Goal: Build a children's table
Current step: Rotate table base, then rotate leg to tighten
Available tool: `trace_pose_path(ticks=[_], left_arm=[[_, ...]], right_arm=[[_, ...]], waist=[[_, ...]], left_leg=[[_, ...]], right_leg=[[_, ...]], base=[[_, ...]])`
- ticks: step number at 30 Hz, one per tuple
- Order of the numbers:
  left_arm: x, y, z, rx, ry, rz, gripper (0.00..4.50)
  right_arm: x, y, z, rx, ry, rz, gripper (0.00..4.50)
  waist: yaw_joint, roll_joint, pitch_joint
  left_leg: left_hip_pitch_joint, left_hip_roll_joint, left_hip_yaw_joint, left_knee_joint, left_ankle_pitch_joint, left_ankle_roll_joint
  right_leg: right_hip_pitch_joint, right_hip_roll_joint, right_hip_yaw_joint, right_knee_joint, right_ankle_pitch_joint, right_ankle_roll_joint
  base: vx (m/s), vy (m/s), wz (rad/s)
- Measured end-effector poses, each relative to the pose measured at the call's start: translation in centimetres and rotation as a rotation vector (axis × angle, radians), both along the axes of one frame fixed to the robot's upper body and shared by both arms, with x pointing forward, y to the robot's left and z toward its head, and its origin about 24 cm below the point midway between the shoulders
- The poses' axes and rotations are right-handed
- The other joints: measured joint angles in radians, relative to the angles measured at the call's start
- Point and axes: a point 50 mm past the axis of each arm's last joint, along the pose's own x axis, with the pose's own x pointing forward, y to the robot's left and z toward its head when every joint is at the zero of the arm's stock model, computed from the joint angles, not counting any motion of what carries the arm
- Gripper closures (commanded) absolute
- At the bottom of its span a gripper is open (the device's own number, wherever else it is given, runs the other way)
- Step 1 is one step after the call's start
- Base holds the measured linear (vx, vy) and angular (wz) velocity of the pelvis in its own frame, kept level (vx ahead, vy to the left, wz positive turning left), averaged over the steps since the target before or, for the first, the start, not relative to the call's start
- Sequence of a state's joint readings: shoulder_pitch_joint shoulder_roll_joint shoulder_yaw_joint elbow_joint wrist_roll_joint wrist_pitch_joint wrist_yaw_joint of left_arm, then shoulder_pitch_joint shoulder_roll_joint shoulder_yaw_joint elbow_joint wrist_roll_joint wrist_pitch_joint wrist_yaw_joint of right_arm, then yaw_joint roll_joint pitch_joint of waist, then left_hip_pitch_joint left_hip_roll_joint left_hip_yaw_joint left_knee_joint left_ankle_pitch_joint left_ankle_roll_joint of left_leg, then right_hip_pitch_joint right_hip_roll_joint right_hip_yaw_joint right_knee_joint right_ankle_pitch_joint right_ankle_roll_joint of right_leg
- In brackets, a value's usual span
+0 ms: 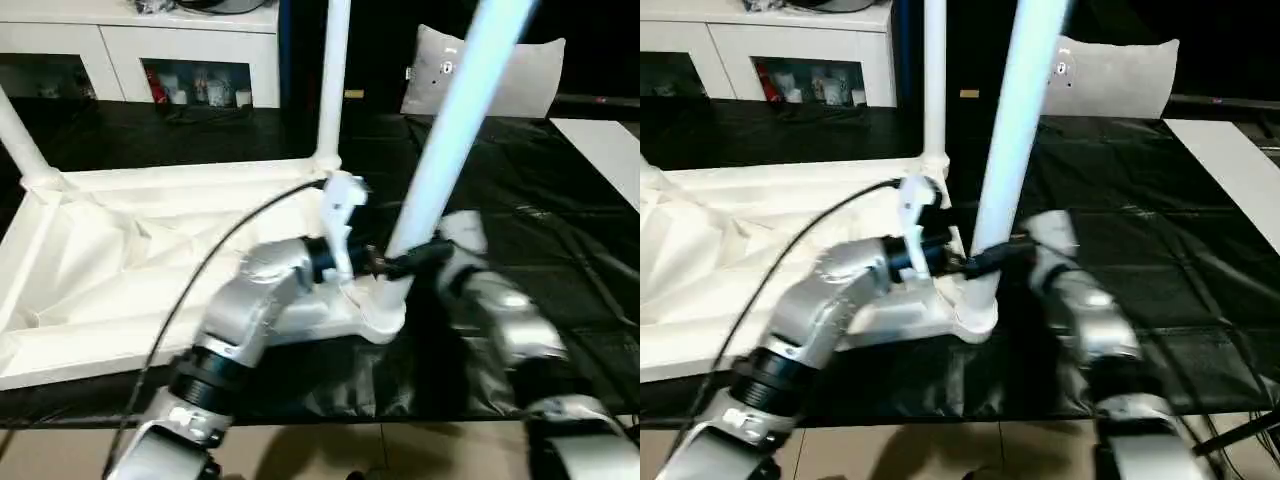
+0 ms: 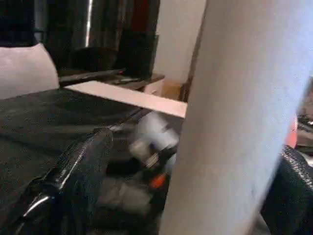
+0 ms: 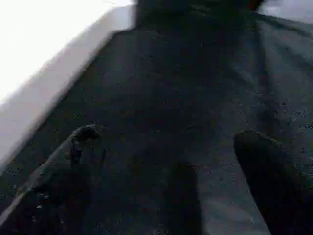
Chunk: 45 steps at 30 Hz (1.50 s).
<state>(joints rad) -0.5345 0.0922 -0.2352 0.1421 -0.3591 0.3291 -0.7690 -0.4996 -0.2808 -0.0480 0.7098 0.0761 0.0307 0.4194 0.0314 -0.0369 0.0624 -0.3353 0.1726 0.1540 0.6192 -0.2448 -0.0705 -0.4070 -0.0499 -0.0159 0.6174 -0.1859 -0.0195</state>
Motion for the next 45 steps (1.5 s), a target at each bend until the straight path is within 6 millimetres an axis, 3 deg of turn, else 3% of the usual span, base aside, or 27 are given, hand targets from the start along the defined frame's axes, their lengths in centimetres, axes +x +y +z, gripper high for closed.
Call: trace_pose_path(ticks=[4,10,19,23,24,28,29,33,34,39,40,44,45], left_arm=[[-0.9,1.7,-1.0,0.055,0.025,-0.032,0.1],[-1.9,5.2,-4.7,0.342,0.1,-0.064,0.35],[-2.7,6.7,-6.3,0.501,0.121,-0.11,1.05],[-2.8,7.0,-6.8,0.545,0.139,-0.116,1.33],[-2.8,7.2,-6.9,0.557,0.147,-0.119,1.56],[-2.8,7.4,-6.9,0.568,0.151,-0.122,1.72],[-2.8,7.4,-6.9,0.57,0.151,-0.121,1.99],[-2.6,7.8,-7.0,0.575,0.163,-0.106,2.13],[-2.6,8.0,-7.0,0.576,0.168,-0.101,2.42],[-2.5,8.2,-7.0,0.58,0.171,-0.096,2.61],[-2.5,8.3,-7.0,0.584,0.17,-0.094,2.93],[-2.4,8.7,-7.0,0.605,0.17,-0.098,3.05],[-2.4,8.7,-7.0,0.61,0.169,-0.1,3.35]], right_arm=[[-1.3,-2.2,-0.2,-0.012,0.009,0.002,0.0],[-4.6,-4.3,2.3,-0.033,-0.036,0.218,0.0],[-7.7,-4.8,5.1,-0.032,-0.039,0.443,0.0],[-8.9,-4.1,5.7,0.006,-0.014,0.529,0.0],[-9.0,-3.9,5.7,0.011,-0.01,0.545,0.0],[-9.4,-3.4,5.9,0.034,0.0,0.568,0.0],[-9.5,-3.4,5.8,0.036,0.006,0.569,0.0],[-9.7,-3.1,5.9,0.043,0.017,0.582,0.0],[-9.8,-3.0,5.9,0.045,0.019,0.583,0.0],[-9.8,-3.0,5.8,0.052,0.029,0.58,0.0],[-9.8,-3.0,5.8,0.053,0.031,0.58,0.0],[-9.8,-2.9,5.7,0.055,0.037,0.583,0.0],[-9.8,-2.8,5.7,0.055,0.038,0.585,0.0]], waist=[[0.001,0.001,0.0],[0.002,0.007,0.001],[0.002,0.011,0.001],[0.003,0.011,0.001],[0.002,0.012,0.001],[0.002,0.013,0.0],[0.002,0.013,0.0],[0.002,0.014,0.0],[0.002,0.014,0.0],[0.003,0.014,-0.001],[0.003,0.015,-0.001],[0.003,0.017,-0.002],[0.003,0.017,-0.002]], left_leg=[[0.0,0.0,0.001,0.0,0.0,0.0],[0.0,0.0,-0.001,0.0,0.0,0.0],[0.001,0.0,-0.001,-0.002,0.0,0.0],[0.001,0.0,-0.001,-0.002,0.0,0.0],[0.001,0.0,-0.001,-0.002,0.0,0.0],[0.001,0.0,-0.001,-0.002,-0.001,-0.001],[0.001,0.0,-0.001,-0.002,-0.001,-0.001],[0.001,0.0,-0.001,-0.002,-0.001,-0.001],[0.001,0.0,-0.001,-0.002,-0.001,-0.001],[0.001,0.0,-0.001,-0.002,-0.001,-0.002],[0.001,0.0,-0.001,-0.002,-0.002,-0.003],[0.001,0.0,-0.001,-0.002,-0.002,-0.003],[0.001,0.0,-0.002,-0.002,-0.002,-0.003]], right_leg=[[0.0,0.0,0.0,0.0,0.0,0.0],[0.0,0.0,0.0,-0.002,0.0,0.001],[0.001,0.0,0.0,-0.003,0.0,0.002],[0.001,0.0,0.0,-0.003,0.0,0.002],[0.001,0.0,0.0,-0.003,0.0,0.002],[0.001,0.0,0.0,-0.003,0.0,0.002],[0.001,0.0,0.0,-0.003,0.0,0.002],[0.001,0.0,0.0,-0.003,-0.001,0.002],[0.001,0.0,0.0,-0.003,-0.001,0.002],[0.001,0.0,0.0,-0.003,-0.001,0.002],[0.001,0.0,0.0,-0.003,-0.001,0.002],[0.002,0.0,0.0,-0.003,-0.001,0.002],[0.002,0.0,0.0,-0.003,-0.001,0.002]], base=[[0.0,0.0,0.0],[0.0,0.0,0.0],[0.0,0.0,0.0],[0.0,0.0,0.0],[0.0,0.0,0.0],[0.0,0.0,0.0],[0.0,0.0,0.0],[0.0,0.0,0.0],[0.0,0.0,0.0],[0.0,0.0,0.0],[0.0,0.0,0.0],[0.0,0.0,0.0],[0.0,0.0,0.0]])
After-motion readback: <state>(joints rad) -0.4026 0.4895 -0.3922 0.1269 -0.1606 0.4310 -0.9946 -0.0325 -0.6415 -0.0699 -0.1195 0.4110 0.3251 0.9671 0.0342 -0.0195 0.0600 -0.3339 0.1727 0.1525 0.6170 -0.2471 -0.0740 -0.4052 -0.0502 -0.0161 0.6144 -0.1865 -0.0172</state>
